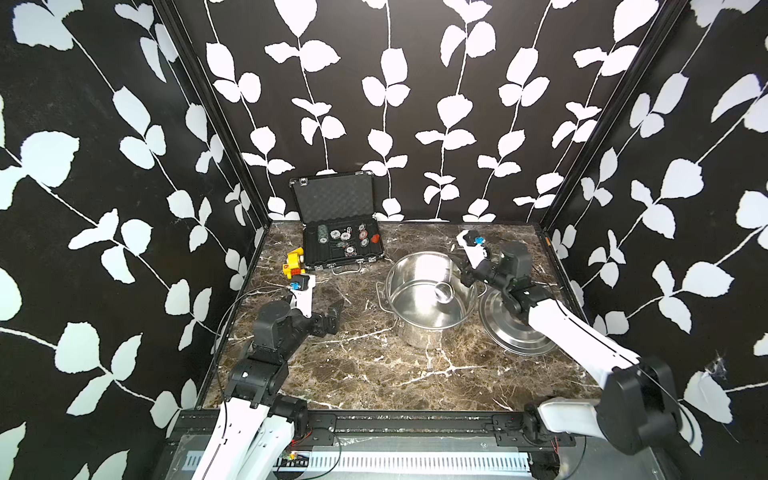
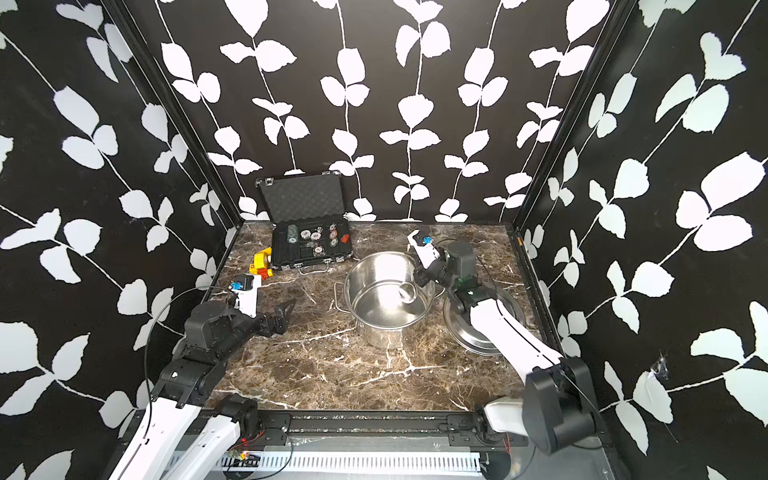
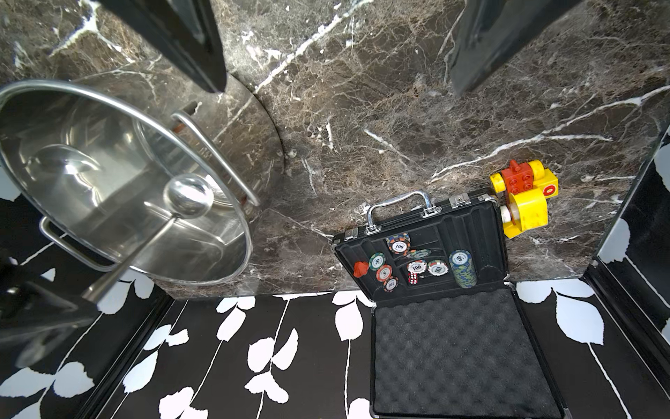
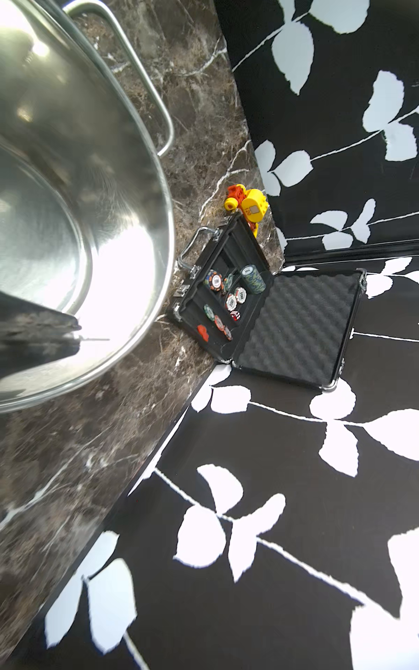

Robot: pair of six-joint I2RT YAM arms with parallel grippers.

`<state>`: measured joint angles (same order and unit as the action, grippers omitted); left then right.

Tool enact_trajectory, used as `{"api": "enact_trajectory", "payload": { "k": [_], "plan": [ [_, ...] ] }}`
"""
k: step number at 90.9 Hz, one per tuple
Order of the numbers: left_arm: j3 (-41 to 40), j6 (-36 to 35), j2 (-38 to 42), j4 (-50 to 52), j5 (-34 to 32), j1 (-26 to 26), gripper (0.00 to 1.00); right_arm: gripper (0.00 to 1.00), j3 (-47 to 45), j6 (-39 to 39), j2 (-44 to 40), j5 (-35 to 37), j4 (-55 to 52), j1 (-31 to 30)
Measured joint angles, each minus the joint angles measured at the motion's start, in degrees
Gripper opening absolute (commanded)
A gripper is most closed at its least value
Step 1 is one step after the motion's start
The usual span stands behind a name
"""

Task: Stir the soup with a spoon
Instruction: Stir the soup in the pan with a stick.

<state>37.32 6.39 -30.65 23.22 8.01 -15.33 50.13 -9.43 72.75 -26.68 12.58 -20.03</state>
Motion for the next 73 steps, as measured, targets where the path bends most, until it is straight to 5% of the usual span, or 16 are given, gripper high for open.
{"api": "enact_trajectory", "payload": {
  "k": [39,73],
  "plan": [
    [0.0,0.0,0.2,0.0,0.0,0.0,0.99,0.00,-10.9,0.4,-15.8,0.0,-9.3,-6.6],
    [0.0,0.0,0.4,0.0,-0.2,0.0,0.99,0.00,-2.9,0.0,-4.3,-1.4,-7.1,-18.6]
  ]
}}
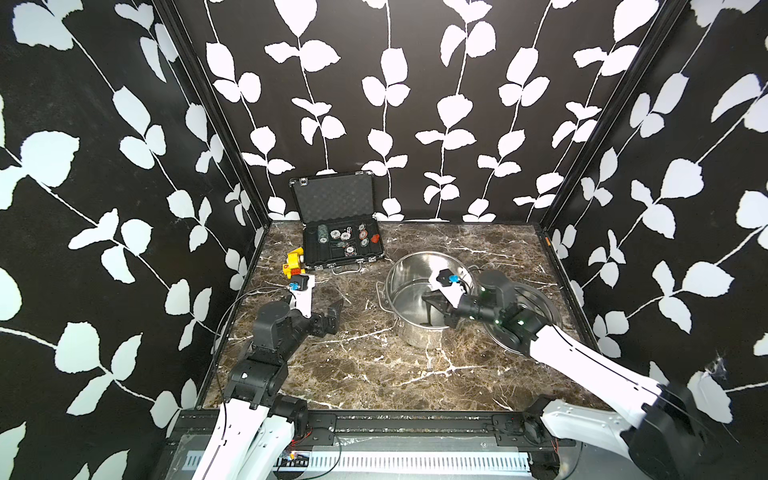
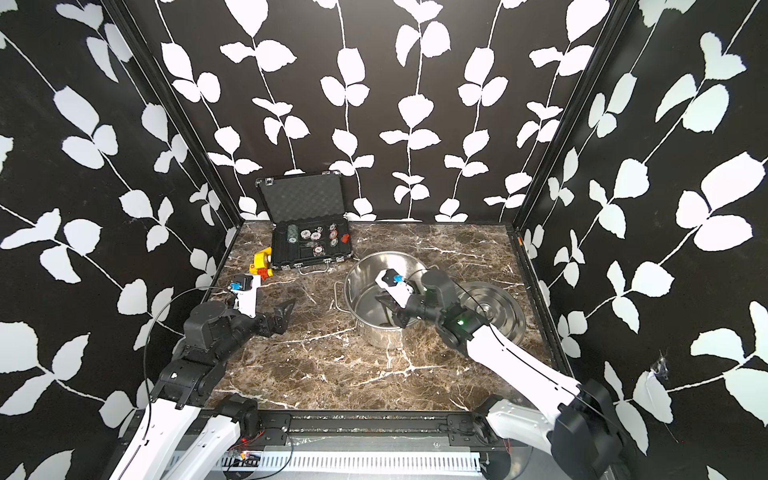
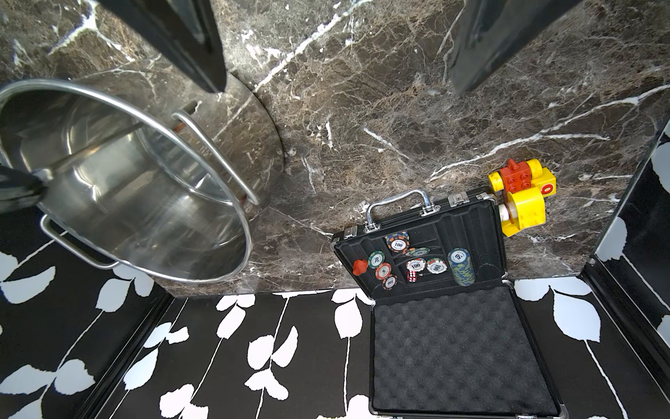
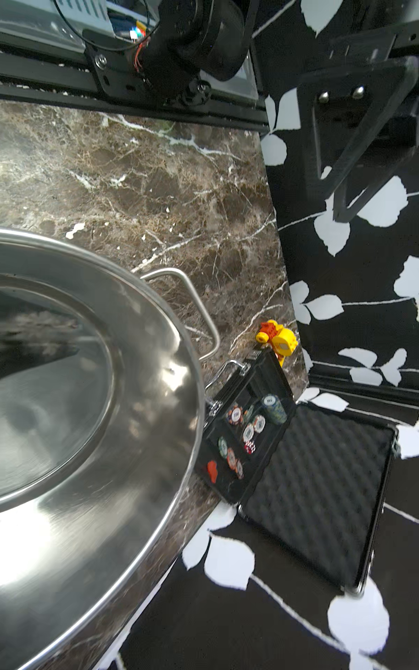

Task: Stir the soup with a spoon
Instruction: Stir the soup in the pan with a stick, then place the spoon at the center of the board.

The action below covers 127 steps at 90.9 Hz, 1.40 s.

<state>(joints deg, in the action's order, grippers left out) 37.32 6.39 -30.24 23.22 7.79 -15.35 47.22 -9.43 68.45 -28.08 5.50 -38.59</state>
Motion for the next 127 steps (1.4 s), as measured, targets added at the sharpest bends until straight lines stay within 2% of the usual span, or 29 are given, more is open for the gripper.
{"api": "enact_trajectory", "payload": {
  "k": [31,48,60,75,98,112,127],
  "plan": [
    [0.0,0.0,0.7,0.0,-0.2,0.0,0.99,0.00,17.4,-1.9,19.9,-1.2,5.2,-0.8],
    [0.0,0.0,0.9,0.0,-0.3,0.0,0.99,0.00,22.0,-2.6,26.0,-1.0,6.1,2.1],
    [0.0,0.0,0.9,0.0,-0.4,0.0,0.99,0.00,21.9,-2.5,26.7,-0.1,6.4,4.7],
    [0.0,0.0,0.7,0.0,-0.4,0.0,0.99,0.00,16.3,-1.9,22.3,1.7,7.6,8.6],
    [0.0,1.9,-1.5,0.3,0.0,0.0,0.99,0.00,6.0,-1.4,7.5,4.5,5.4,13.3],
    [1.7,6.0,-4.0,1.3,2.0,0.0,0.99,0.00,3.0,-4.2,0.3,4.4,2.2,11.5],
    [6.2,13.0,-7.8,3.3,7.2,0.0,0.99,0.00,1.7,-12.5,-5.7,5.7,-3.8,4.3]
  ]
}}
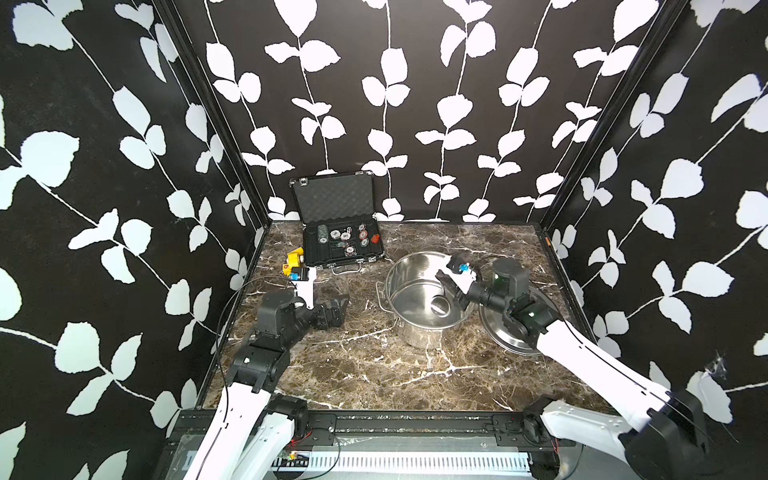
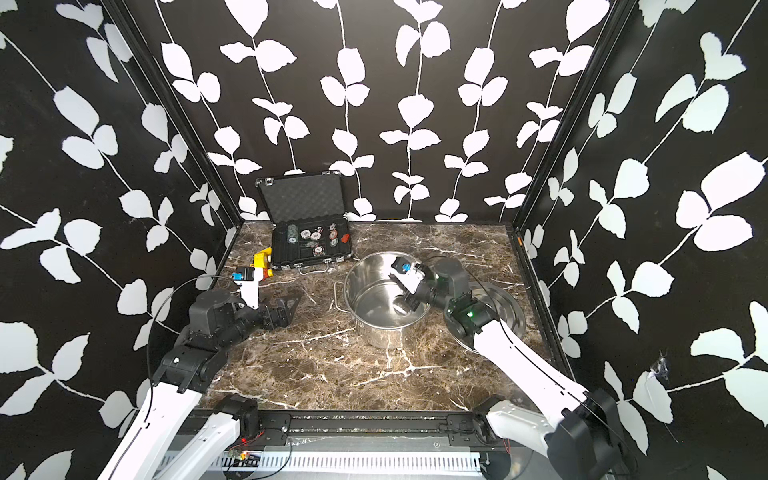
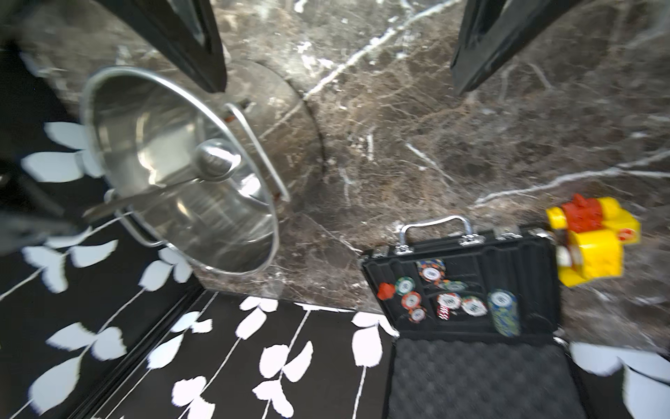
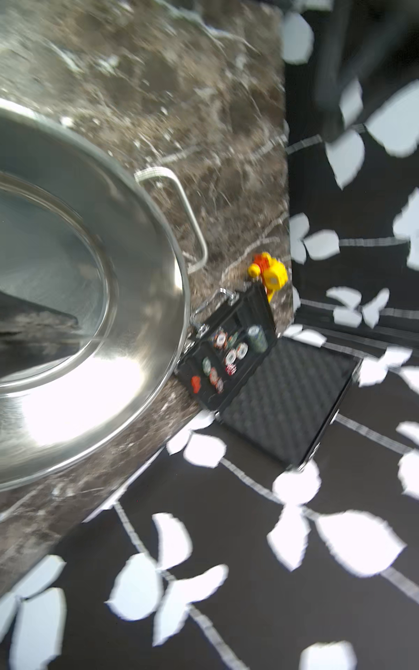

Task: Stir the soup with a spoon
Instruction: Place the spoon at the center of the board.

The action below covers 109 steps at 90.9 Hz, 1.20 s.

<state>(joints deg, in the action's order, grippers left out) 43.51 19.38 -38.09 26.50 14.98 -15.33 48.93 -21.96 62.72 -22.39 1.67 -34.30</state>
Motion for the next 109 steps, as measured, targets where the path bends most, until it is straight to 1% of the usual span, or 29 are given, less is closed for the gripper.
{"api": "enact_trajectory", "payload": {
  "k": [9,21,31,40,46,47,54,62,71,82,89,99,104,109],
  "plan": [
    [2.2,4.7,-2.3,0.5,4.4,0.0,0.99,0.00,0.0,-5.9,-2.8,2.1,-1.9,-4.6],
    [3.0,12.2,-4.2,0.1,10.7,0.0,0.99,0.00,0.6,-15.8,-5.5,6.2,-4.3,-10.4],
    [3.0,18.8,-4.8,-1.7,16.5,0.0,0.98,0.00,2.4,-26.1,-5.8,11.4,-5.8,-16.7],
    [2.8,24.3,-5.1,-5.4,20.7,0.0,0.95,0.00,2.6,-37.9,-5.6,18.1,-4.5,-24.8],
    [2.3,26.9,-4.9,-8.2,22.8,0.0,0.94,0.00,1.5,-46.9,-4.7,22.6,-1.0,-30.6],
    [2.2,27.3,-4.8,-8.7,23.1,0.0,0.94,0.00,1.1,-49.4,-4.3,23.5,0.1,-31.6],
    [1.7,28.9,-4.2,-10.7,24.9,0.0,0.91,0.00,-1.6,-60.0,-1.9,27.4,6.4,-36.3],
    [1.4,29.4,-3.6,-12.0,26.7,0.0,0.88,0.00,-5.5,-70.8,1.9,30.5,14.2,-38.9],
    [0.7,29.4,-3.0,-13.2,28.8,0.0,0.84,0.00,-8.2,-79.1,6.0,31.9,20.0,-40.0],
    [-0.6,29.0,-3.0,-14.1,31.2,-0.2,0.81,0.00,-8.6,-85.5,9.4,32.6,26.1,-40.7],
    [-1.3,28.6,-3.5,-14.1,32.1,-0.3,0.79,0.00,-8.4,-87.4,10.4,32.5,28.5,-41.1],
    [-1.6,26.8,-4.5,-13.5,32.4,-0.4,0.76,0.00,-7.6,-88.5,11.3,32.2,30.7,-41.5],
    [-1.7,25.9,-5.1,-13.5,32.5,-0.4,0.71,0.00,-7.2,-88.7,11.5,32.0,31.1,-41.6],
    [-1.8,25.9,-5.9,-14.3,33.0,-0.4,0.69,0.00,-6.8,-88.6,11.5,31.7,31.1,-41.7]
  ]
}}
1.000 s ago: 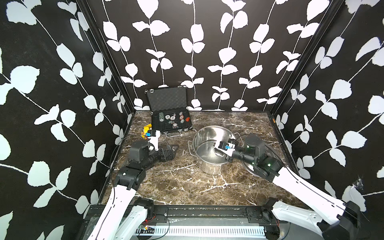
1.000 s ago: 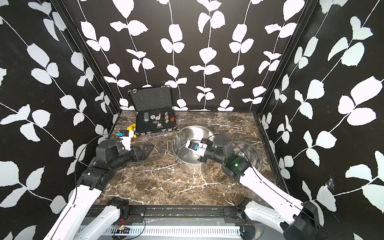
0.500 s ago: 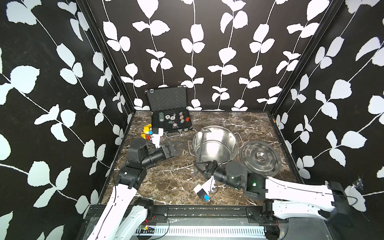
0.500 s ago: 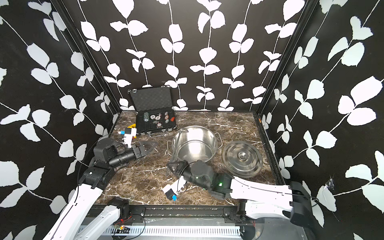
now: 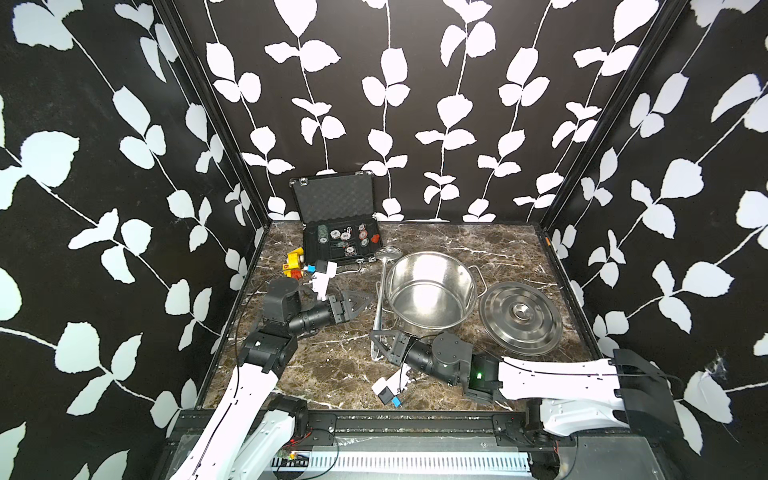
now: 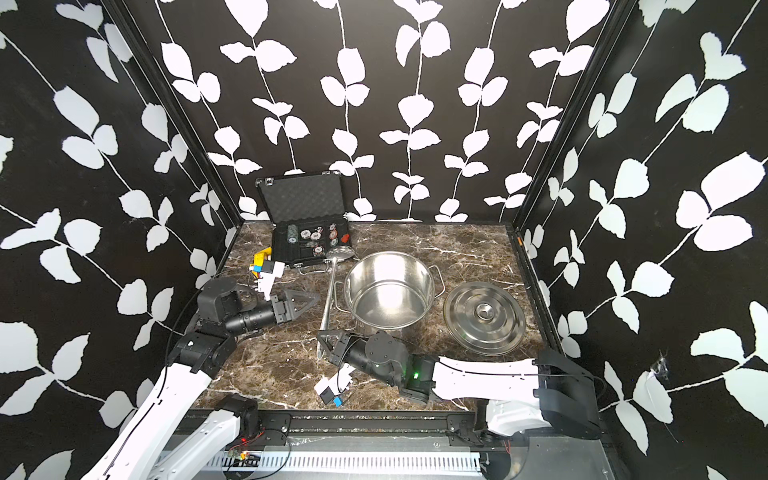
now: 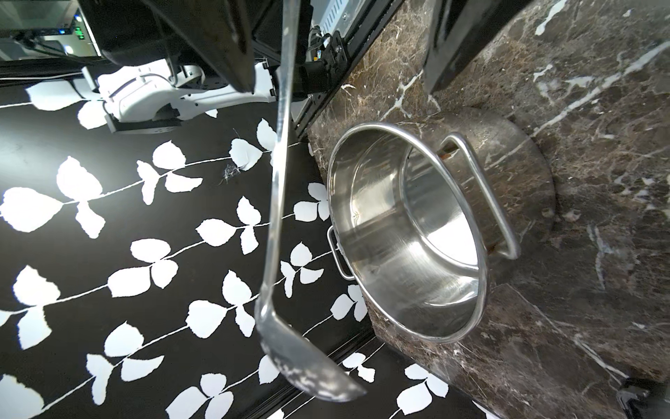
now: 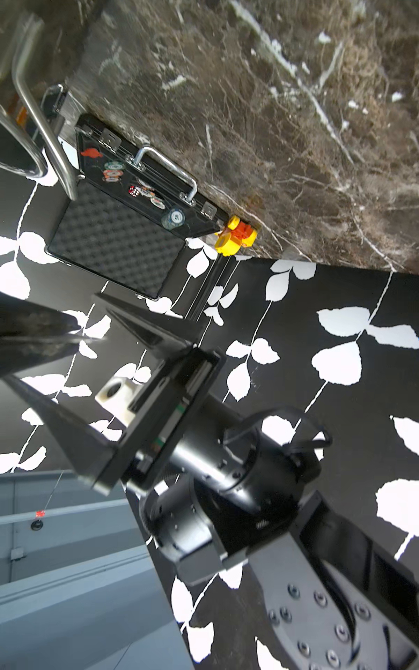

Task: Stir the soup with a spoon
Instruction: Place the spoon at the center of the board.

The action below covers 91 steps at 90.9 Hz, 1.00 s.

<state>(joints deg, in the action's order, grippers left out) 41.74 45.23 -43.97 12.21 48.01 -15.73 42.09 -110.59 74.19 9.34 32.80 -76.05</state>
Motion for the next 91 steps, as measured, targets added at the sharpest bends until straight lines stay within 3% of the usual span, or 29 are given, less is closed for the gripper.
{"api": "enact_trajectory", "payload": {
  "k": [30,42,58,64,69,87,91],
  "plan": [
    [-1.8,3.3,-4.5,-10.4,4.0,-1.5,0.53,0.00,1.5,2.6,1.1,-2.4,0.0,-0.2],
    [-2.1,4.9,-5.6,-13.0,4.6,-2.0,0.31,0.00,1.5,3.5,1.9,-2.9,-0.1,-0.2],
    [-2.2,5.1,-6.0,-14.8,4.4,-2.2,0.24,0.00,1.5,4.5,2.3,-3.2,-0.1,-0.2],
    [-2.2,5.6,-6.5,-15.8,4.5,-2.3,0.14,0.00,1.5,4.9,2.3,-3.4,-0.1,-0.2],
    [-2.2,6.5,-7.3,-17.1,4.7,-2.3,0.00,0.00,1.5,5.4,2.3,-3.4,-0.5,-0.2],
    [-2.2,8.6,-9.0,-20.0,5.2,-2.9,0.00,0.00,1.5,6.1,2.3,-2.6,-0.6,-0.2],
    [-2.2,8.6,-9.0,-20.1,5.2,-2.9,0.00,0.16,1.5,6.2,2.3,-2.4,-0.5,-0.2]
  ]
}}
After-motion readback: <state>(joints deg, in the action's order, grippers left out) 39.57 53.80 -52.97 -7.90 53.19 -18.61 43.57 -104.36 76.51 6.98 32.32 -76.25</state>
